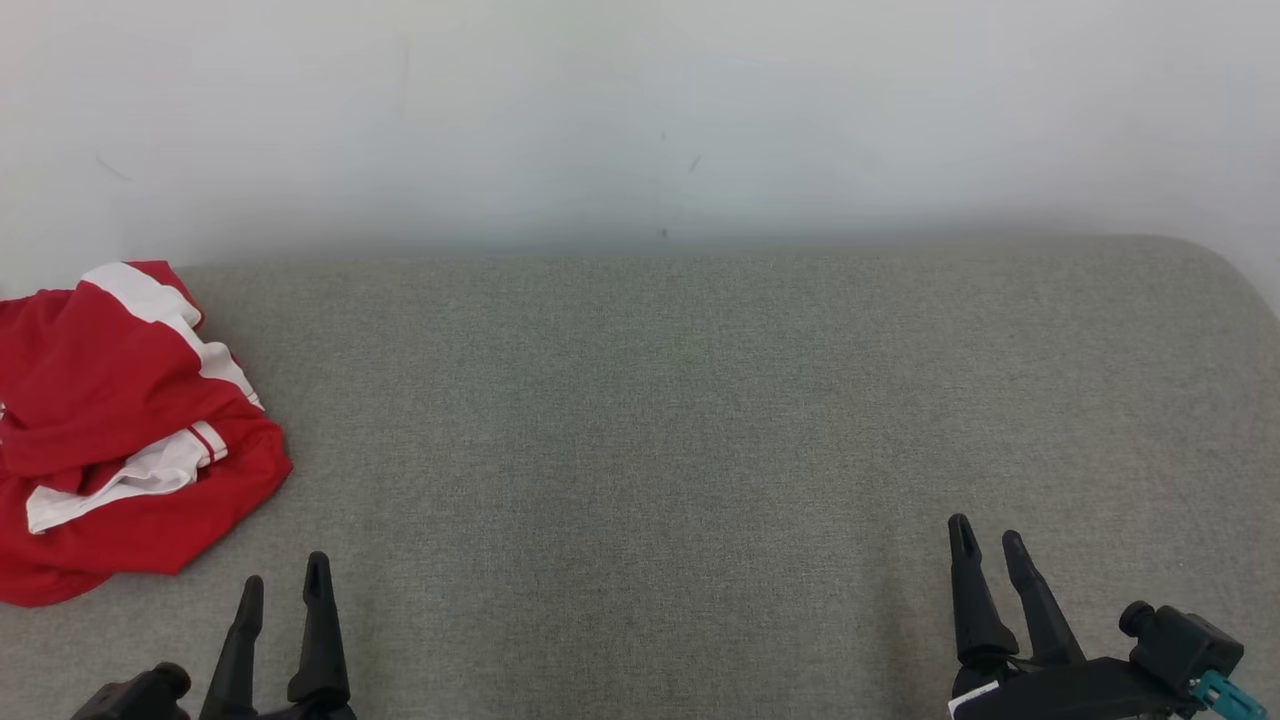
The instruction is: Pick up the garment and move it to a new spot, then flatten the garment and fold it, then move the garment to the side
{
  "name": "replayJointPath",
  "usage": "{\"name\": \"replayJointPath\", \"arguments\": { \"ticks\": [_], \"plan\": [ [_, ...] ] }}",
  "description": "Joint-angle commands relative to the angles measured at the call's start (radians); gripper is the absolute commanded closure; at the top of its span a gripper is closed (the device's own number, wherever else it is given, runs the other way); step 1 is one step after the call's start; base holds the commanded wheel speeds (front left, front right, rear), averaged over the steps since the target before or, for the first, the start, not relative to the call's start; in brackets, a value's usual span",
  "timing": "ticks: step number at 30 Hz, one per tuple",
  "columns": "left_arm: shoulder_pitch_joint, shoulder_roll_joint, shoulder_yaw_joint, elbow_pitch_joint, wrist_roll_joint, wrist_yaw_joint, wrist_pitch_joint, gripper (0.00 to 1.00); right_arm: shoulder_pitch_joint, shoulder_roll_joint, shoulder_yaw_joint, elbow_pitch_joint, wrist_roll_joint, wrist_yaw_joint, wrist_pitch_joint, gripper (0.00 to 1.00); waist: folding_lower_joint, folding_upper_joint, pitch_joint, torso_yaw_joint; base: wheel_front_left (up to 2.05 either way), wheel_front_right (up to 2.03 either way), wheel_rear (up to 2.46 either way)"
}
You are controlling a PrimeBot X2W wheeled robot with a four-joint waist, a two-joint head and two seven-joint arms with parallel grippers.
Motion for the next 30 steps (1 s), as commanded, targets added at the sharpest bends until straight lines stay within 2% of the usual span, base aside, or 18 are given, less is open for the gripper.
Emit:
{"name": "replayJointPath", "arguments": {
  "ticks": [1, 18, 30],
  "plan": [
    [0.004, 0.007, -0.001, -0.016, 0.033, 0.0, -0.012, 0.0, 0.0, -0.004, 0.005, -0.013, -0.033, 0.002, -0.011, 0.0, 0.0, 0.0, -0.001, 0.0, 0.0, 0.0, 0.0],
    [0.024, 0.013, -0.004, -0.035, 0.194, 0.003, -0.05, 0.0, 0.012, -0.005, 0.016, -0.027, -0.204, 0.003, -0.049, 0.0, 0.0, 0.0, -0.005, -0.002, 0.0, 0.0, 0.0],
    [0.032, 0.037, -0.006, -0.042, 0.282, -0.004, -0.076, 0.0, 0.021, -0.005, 0.011, -0.031, -0.303, 0.003, -0.074, 0.0, 0.0, 0.0, -0.008, -0.005, 0.0, 0.0, 0.0]
  ]
}}
